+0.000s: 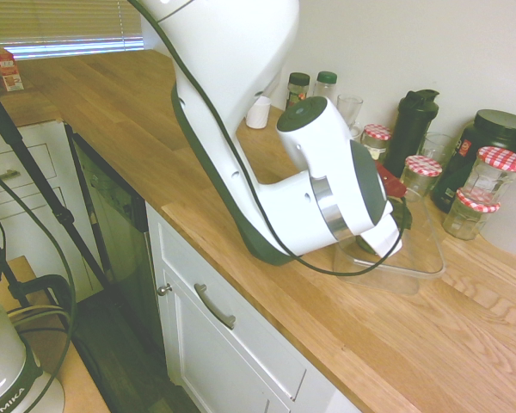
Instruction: Put the cereal into the container
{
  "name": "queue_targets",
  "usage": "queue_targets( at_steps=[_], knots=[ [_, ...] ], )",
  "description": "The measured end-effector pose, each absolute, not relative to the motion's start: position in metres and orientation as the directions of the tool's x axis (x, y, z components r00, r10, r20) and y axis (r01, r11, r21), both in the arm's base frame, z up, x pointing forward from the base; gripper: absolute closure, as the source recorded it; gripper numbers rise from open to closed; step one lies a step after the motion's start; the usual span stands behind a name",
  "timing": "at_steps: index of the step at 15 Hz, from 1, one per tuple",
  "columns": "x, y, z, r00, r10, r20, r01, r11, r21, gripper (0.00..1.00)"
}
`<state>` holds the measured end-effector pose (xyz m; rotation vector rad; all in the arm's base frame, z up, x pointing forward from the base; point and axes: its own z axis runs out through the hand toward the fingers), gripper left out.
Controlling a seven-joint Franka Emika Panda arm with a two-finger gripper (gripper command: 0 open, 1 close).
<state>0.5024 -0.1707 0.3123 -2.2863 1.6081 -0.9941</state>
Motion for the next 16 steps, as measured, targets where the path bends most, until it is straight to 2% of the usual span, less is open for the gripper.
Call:
queue_targets(
  at_steps=[9,16],
  knots=[
    [0.511,-0.149,0.32,0.175,-0.906,0.385,-0.82,-0.351,-0.453,0.0],
    [0.541,-0.183,0.415,0.141,-0.929,0.343,-0.859,-0.287,-0.424,0.0]
  ],
)
